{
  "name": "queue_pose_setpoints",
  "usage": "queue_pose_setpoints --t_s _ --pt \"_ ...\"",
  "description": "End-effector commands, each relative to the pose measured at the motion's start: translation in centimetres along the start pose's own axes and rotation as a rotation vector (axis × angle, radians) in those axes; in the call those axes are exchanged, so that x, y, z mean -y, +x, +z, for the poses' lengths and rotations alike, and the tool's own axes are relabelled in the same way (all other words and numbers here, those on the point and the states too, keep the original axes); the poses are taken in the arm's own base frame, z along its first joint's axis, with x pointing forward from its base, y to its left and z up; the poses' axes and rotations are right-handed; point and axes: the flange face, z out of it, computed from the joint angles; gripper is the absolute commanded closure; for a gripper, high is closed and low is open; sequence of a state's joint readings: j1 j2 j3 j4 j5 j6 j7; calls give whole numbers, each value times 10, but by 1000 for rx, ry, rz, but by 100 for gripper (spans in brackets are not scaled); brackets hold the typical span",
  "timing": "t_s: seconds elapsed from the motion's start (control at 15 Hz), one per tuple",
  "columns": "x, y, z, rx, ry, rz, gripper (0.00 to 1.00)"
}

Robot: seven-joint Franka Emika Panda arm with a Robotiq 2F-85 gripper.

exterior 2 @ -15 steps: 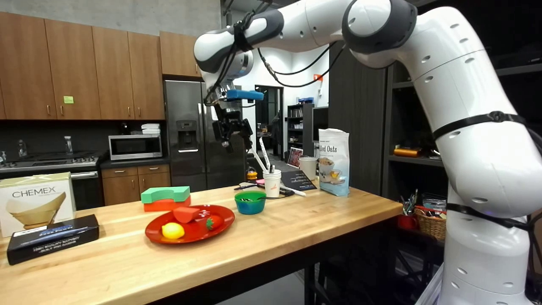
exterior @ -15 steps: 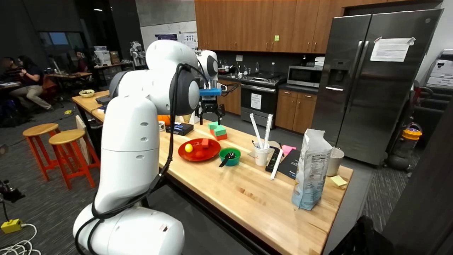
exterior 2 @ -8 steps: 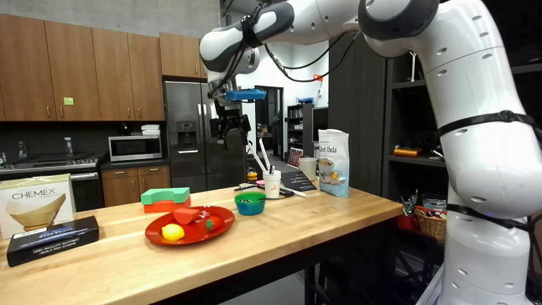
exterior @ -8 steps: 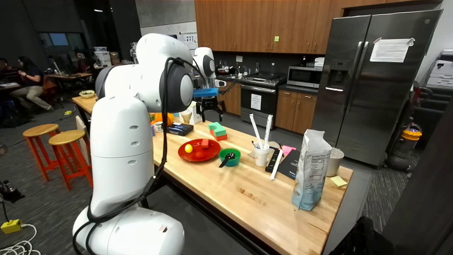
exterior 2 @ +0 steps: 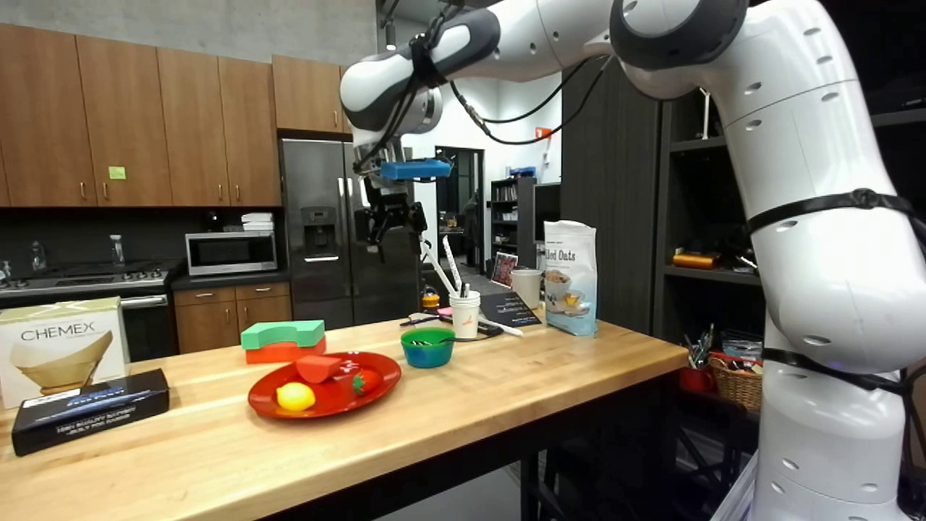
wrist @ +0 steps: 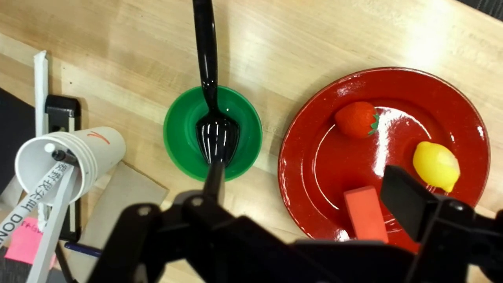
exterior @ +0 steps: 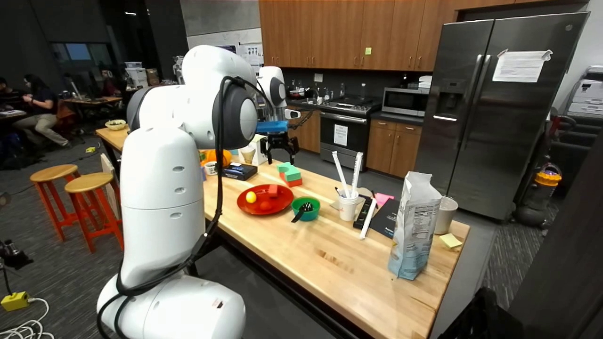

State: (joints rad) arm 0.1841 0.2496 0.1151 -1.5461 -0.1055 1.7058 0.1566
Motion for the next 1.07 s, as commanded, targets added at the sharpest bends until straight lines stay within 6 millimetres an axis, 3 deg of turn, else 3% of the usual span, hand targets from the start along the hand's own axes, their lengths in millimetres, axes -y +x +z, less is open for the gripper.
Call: queue_pose_setpoints --t_s 0.0,0.4,0.73,1.0 --pt "4 -44 -2 -26 36 129 0" --pt "14 -107 27 -27 30 323 0" --pt "13 -146 52 -47 -22 402 0" --pt "-7 -166 58 -64 -88 468 0"
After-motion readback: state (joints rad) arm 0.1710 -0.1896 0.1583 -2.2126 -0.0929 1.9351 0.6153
